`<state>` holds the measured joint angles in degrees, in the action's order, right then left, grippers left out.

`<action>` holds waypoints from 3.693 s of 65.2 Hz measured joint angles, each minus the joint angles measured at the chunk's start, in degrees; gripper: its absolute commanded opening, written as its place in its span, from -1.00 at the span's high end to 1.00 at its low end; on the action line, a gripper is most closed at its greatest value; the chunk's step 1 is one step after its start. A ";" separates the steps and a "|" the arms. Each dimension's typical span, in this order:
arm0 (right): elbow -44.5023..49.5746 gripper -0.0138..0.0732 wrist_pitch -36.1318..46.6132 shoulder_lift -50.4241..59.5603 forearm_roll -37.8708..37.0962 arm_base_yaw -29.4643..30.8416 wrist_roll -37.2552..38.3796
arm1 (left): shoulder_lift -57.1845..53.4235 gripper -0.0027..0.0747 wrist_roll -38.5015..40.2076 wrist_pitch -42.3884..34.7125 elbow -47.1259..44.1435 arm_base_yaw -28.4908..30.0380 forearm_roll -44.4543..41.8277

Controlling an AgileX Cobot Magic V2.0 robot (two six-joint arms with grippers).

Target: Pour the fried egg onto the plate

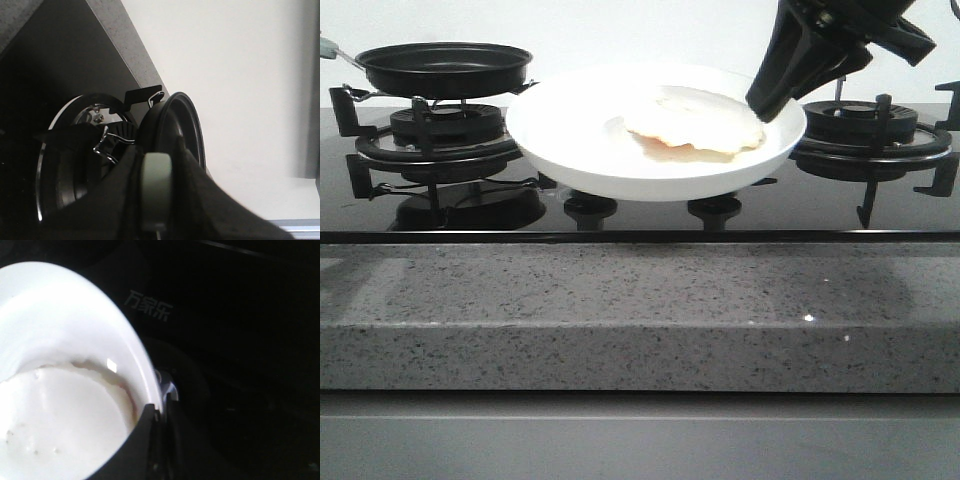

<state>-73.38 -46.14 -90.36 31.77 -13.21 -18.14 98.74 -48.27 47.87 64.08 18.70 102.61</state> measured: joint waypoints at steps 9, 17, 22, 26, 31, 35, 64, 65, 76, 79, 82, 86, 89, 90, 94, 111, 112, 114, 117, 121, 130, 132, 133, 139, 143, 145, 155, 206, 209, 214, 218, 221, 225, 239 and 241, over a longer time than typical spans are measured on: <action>0.00 0.82 0.00 0.00 0.00 0.00 0.00 | 0.00 0.98 0.25 -0.23 0.00 0.63 0.12; 0.00 0.82 0.00 0.00 0.00 0.00 0.00 | 0.00 0.98 0.25 -0.45 0.00 0.91 0.22; 0.00 0.82 0.00 0.00 0.00 0.00 0.00 | 0.00 0.96 0.25 -0.45 0.00 0.91 0.01; 0.00 0.82 0.00 0.00 0.00 0.00 0.00 | 0.00 0.89 0.33 -0.45 0.12 0.91 -0.43; 0.00 0.82 0.00 0.00 0.00 0.00 0.00 | 0.00 0.73 0.33 -0.34 0.12 0.91 -0.70; 0.00 0.82 0.00 0.00 0.00 0.00 0.00 | 0.00 0.58 0.33 -0.34 0.12 0.91 -1.13; 0.00 0.82 0.00 0.00 0.00 0.00 0.00 | 0.13 -0.44 -0.25 1.33 0.12 0.91 -3.94; 0.00 0.82 0.00 0.00 0.00 0.00 0.00 | 0.13 -0.45 -0.25 1.44 0.12 0.91 -3.94; 0.00 0.82 0.00 0.00 0.00 0.00 0.00 | 0.13 -0.43 -0.28 4.69 0.12 0.91 -7.09; 0.00 0.82 0.00 0.00 0.00 0.00 0.00 | 0.13 -0.39 -0.28 5.57 0.12 0.91 -8.28; 0.00 0.82 0.00 0.00 0.00 0.00 0.00 | 0.13 -0.32 -0.28 6.23 0.12 0.91 -9.95; 0.00 0.82 0.00 0.00 0.00 0.00 0.00 | 0.13 -0.19 -0.28 6.86 0.12 0.91 -11.45; 0.00 0.82 0.00 0.00 0.00 0.00 0.00 | 0.13 -0.07 -0.28 7.11 0.12 0.91 -12.22; 0.00 0.82 0.00 0.00 0.00 0.00 0.00 | 0.13 -0.03 -0.28 7.39 0.12 0.91 -12.45; 0.00 0.82 0.00 0.00 0.00 0.00 0.00 | 0.13 0.15 -0.28 7.96 0.12 0.91 -12.83; 0.00 0.82 0.00 0.00 0.00 0.00 0.00 | 0.13 0.98 -0.28 10.21 0.12 0.91 -13.83; 0.00 0.82 0.00 0.00 0.00 0.00 0.00 | 0.13 0.98 -0.28 10.21 0.12 0.91 -13.82; 0.00 0.82 0.00 0.00 0.00 0.00 0.00 | 0.13 0.98 -0.28 10.55 0.12 0.91 -13.93; 0.00 0.82 0.00 0.00 0.00 0.00 0.00 | 0.13 0.98 -0.28 10.83 0.12 0.91 -14.02; 0.00 0.82 0.00 0.00 0.00 0.00 0.00 | 0.13 0.98 -0.28 11.27 0.12 0.91 -14.05; 0.00 0.82 0.00 0.00 0.00 0.00 0.00 | 0.13 0.98 -0.28 12.18 0.00 0.91 -14.15; 0.00 0.82 0.00 0.00 0.00 0.00 0.00 | -0.29 0.98 -0.28 12.30 -0.30 0.91 -14.17; 0.00 0.82 0.00 0.00 0.00 0.00 0.00 | -0.50 0.98 -0.37 12.30 -0.49 0.91 -14.17; 0.00 0.82 0.00 0.00 0.00 0.00 0.00 | -2.79 0.98 -1.07 11.44 -2.11 0.91 -14.61; 0.00 0.82 0.00 0.00 0.00 0.00 0.00 | -5.14 0.98 -1.47 10.05 -3.42 0.91 -15.51; 0.00 0.82 0.00 0.00 0.00 0.00 0.00 | -6.87 0.98 -1.65 9.05 -4.05 0.91 -16.19; 0.00 0.82 0.00 0.00 0.00 0.00 0.00 | -15.38 0.98 -1.94 1.11 -6.76 0.65 -23.55; 0.00 0.82 0.00 0.00 0.00 0.00 0.00 | -58.02 0.98 21.18 -18.98 -20.58 -20.11 -77.73; 0.00 0.82 0.00 0.00 0.00 0.00 0.00 | -60.80 0.98 21.30 -20.09 -23.07 -20.36 -78.09; 0.00 0.82 0.00 0.00 0.00 0.00 0.00 | -65.01 0.98 21.42 -21.98 -26.53 -20.36 -79.04; 0.00 0.82 0.00 0.00 0.00 0.00 0.00 | -68.27 0.98 21.42 -23.43 -29.03 -20.36 -79.84; 0.00 0.82 0.00 0.00 0.00 0.00 0.00 | -70.92 0.98 21.50 -24.11 -30.92 -20.36 -80.08; 0.00 0.82 0.00 0.00 0.00 0.00 0.00 | -73.78 0.98 21.50 -24.84 -32.72 -20.36 -80.22; 0.00 0.82 0.00 0.00 0.00 0.00 0.00 | -80.60 0.98 21.50 -24.97 -36.49 -20.36 -78.85; 0.00 0.82 0.00 0.00 0.00 0.00 0.00 | -80.67 0.98 21.50 -24.97 -36.58 -20.36 -78.67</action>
<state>-73.38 -46.14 -90.36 31.77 -13.21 -18.14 18.08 -26.76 22.90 27.50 -1.66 23.94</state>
